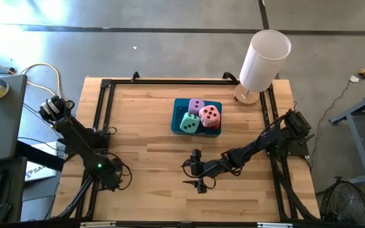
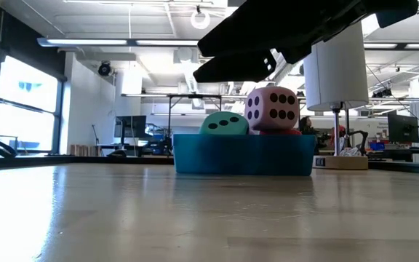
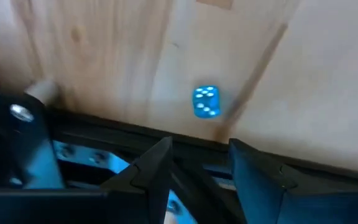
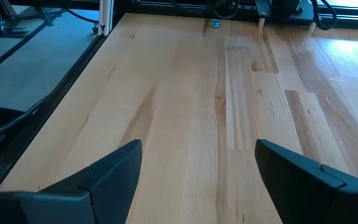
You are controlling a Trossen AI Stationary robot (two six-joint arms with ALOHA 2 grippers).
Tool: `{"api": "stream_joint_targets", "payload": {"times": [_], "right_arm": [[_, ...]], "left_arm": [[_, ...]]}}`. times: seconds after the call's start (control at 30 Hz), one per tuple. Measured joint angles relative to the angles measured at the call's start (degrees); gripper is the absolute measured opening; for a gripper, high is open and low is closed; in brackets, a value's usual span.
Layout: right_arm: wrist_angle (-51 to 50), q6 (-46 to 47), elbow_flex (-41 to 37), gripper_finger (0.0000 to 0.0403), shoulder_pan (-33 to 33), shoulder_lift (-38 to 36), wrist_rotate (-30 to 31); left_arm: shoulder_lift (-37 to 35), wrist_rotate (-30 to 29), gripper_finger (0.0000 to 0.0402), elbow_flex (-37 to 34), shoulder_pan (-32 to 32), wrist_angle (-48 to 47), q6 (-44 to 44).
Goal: Pick & Place Dice
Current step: Put the small blue dice into the blue bin
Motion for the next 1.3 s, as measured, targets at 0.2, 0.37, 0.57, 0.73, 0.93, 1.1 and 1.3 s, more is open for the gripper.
{"api": "stream_joint_targets", "payload": {"times": [0.2, 0.37, 0.57, 0.73, 0.93, 1.1, 1.3], "right_arm": [[0.0, 0.0, 0.0, 0.0305, 0.0, 0.0, 0.0], [-0.3, 0.0, 0.0, 0.0305, 0.0, 0.0, 0.0], [-0.3, 0.0, 0.0, 0.0305, 0.0, 0.0, 0.0], [-0.3, 0.0, 0.0, 0.0305, 0.0, 0.0, 0.0], [-0.3, 0.0, 0.0, 0.0305, 0.0, 0.0, 0.0], [-0.3, 0.0, 0.0, 0.0305, 0.0, 0.0, 0.0], [-0.4, 0.0, 0.0, 0.0305, 0.0, 0.0, 0.0]], "left_arm": [[1.2, -5.1, 0.0149, 0.0, -3.3, -0.6, 6.7], [1.8, -7.1, 0.0149, 0.0, -5.8, -0.7, 8.7], [1.8, -9.0, 0.0149, 0.0, -7.2, 0.5, 8.2], [1.8, -9.9, 0.0149, 0.0, -7.3, 4.0, 8.7], [1.8, -10.1, 0.0149, 0.0, -7.3, 4.1, 8.2], [1.8, -10.1, 0.0149, 0.0, -7.3, 4.1, 8.2], [1.8, -10.1, 0.0149, -1.3, -7.2, 4.3, 6.8]]}}
